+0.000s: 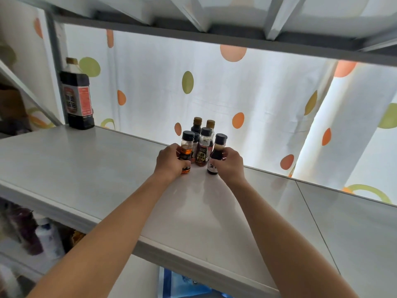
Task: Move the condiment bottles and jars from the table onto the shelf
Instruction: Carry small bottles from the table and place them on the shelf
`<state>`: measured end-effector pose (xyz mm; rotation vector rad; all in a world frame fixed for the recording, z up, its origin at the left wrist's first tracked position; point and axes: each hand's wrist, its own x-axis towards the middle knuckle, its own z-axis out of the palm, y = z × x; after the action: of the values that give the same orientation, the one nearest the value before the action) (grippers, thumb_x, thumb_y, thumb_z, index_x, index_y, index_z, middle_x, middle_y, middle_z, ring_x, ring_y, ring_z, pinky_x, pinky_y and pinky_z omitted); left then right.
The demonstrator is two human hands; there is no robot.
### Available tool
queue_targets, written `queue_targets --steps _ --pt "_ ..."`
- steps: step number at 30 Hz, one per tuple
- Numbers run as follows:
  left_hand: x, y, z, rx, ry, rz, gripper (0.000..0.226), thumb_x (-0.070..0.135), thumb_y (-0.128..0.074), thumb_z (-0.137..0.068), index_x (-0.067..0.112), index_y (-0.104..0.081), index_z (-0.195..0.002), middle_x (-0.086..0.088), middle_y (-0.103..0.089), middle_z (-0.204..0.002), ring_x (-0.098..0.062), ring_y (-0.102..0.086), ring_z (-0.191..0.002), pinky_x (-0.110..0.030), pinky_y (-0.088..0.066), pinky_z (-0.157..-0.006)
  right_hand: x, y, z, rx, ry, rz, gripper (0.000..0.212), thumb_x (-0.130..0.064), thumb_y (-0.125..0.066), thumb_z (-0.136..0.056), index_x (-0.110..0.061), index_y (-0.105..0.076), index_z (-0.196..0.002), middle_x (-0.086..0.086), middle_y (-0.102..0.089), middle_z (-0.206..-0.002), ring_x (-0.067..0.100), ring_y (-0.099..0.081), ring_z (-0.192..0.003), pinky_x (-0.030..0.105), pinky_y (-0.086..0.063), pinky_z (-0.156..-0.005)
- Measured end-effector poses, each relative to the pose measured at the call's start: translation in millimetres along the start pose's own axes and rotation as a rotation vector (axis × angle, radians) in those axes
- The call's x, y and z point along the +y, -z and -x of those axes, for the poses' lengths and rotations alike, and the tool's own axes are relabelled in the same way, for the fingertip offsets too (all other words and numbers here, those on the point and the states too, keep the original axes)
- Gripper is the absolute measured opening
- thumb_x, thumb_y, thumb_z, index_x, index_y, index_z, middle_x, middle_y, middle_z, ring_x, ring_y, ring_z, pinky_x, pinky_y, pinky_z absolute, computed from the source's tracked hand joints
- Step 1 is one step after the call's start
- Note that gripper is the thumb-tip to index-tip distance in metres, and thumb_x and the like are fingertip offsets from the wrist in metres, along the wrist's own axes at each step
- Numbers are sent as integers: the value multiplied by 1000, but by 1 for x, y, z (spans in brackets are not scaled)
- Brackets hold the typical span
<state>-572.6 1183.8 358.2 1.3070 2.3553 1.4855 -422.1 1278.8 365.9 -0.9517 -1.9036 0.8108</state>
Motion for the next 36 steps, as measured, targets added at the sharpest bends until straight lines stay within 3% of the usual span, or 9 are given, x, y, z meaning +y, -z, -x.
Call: queue_targets --steps 4,7,15,22,29,36 --pt "-8 -6 -5 41 -23 32 41 21 -82 -74 8 -64 -108 -9 -70 -105 -25 -64 -97 -31 -48 -82 9 -15 -11 51 56 56 35 -16 -70 -80 -25 -70 -114 -4 -72 -99 13 -65 -89 19 -46 -70" --pt "-13 -11 -6 58 -79 1 40 20 -81 -75 8 -64 -109 -10 -71 -105 -27 -64 -98 -36 -50 -85 19 -23 -15 91 103 170 31 -24 -68 -86 -19 -66 -116 4 -67 -101 21 -62 -93 33 -50 -76" --pt "-24 -25 -17 139 -84 34 41 18 -79 -77 7 -63 -113 -9 -69 -107 -25 -63 -100 -39 -51 -89 40 -29 -28 141 142 203 34 -29 -66 -92 -14 -62 -122 7 -64 -106 22 -58 -96 27 -37 -74" --pt "-30 -32 -20 146 -106 14 40 20 -76 -81 8 -61 -117 -9 -68 -111 -24 -63 -102 -39 -51 -90 44 -31 -28 147 131 201 33 -23 -65 -86 -14 -63 -118 6 -66 -104 22 -61 -94 26 -41 -73" --pt "-30 -32 -22 119 -58 39 41 22 -74 -84 11 -59 -120 -6 -67 -114 -21 -61 -102 -38 -50 -90 43 -31 -28 123 93 176 38 -9 -60 -85 -9 -58 -124 9 -63 -113 26 -59 -102 38 -50 -86" --pt "-27 -29 -23 73 -11 95 40 19 -72 -85 11 -58 -122 -6 -67 -113 -20 -61 -104 -26 -43 -86 41 -31 -27 113 68 143 38 -7 -60 -87 -9 -58 -125 10 -63 -113 26 -59 -101 37 -49 -87"
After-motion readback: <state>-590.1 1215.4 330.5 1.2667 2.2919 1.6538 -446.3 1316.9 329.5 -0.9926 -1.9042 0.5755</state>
